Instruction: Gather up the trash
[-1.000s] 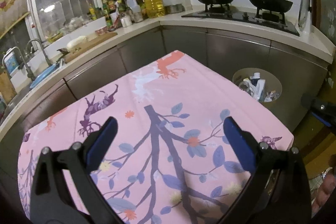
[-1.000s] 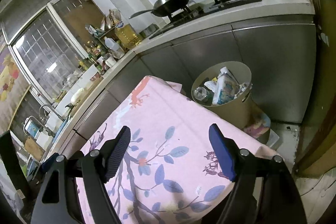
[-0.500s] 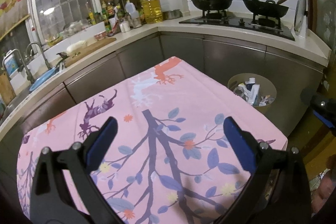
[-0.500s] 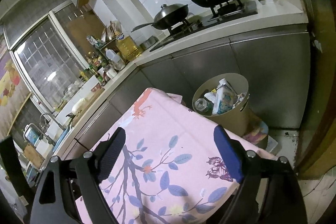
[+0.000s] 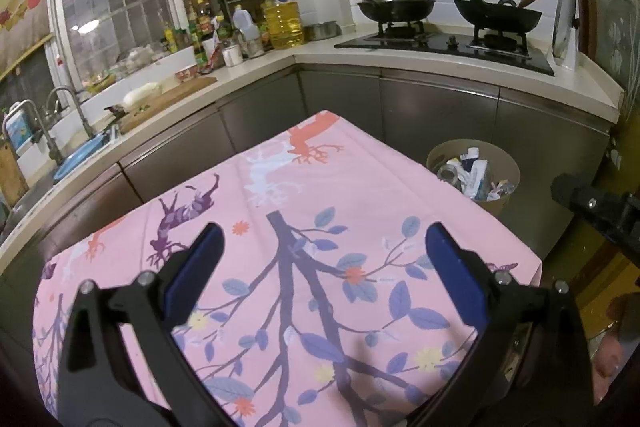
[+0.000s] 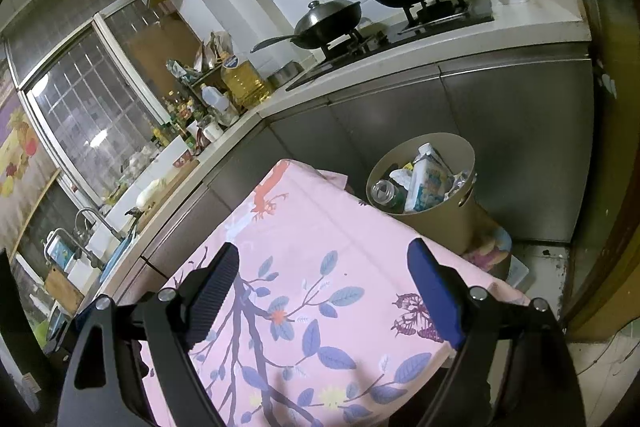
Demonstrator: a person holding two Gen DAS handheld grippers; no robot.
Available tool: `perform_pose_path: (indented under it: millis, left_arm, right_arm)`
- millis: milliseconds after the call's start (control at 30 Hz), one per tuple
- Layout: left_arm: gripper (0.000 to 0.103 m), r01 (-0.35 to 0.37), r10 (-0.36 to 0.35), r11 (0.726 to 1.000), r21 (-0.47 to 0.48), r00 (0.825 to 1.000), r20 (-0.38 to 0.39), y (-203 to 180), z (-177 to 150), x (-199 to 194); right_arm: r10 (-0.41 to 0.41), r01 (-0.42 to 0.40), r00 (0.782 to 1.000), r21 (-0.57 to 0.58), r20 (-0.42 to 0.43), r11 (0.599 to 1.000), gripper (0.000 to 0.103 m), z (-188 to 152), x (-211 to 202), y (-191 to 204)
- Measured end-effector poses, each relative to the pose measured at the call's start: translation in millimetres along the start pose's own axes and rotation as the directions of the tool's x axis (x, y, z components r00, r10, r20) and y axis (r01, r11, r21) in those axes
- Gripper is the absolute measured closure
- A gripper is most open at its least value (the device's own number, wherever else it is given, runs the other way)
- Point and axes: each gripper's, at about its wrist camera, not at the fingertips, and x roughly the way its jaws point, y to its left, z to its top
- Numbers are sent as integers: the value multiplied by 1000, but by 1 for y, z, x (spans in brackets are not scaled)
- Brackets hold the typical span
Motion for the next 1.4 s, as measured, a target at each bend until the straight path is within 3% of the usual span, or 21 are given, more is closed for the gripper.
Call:
perform_pose_path:
  millis: [1400]
  left_arm:
    - [6, 3, -3, 1000, -3, 1000, 3, -1, 0, -1]
  right_arm:
    - [11, -11, 1000, -13, -13, 1000, 20, 2, 2, 1]
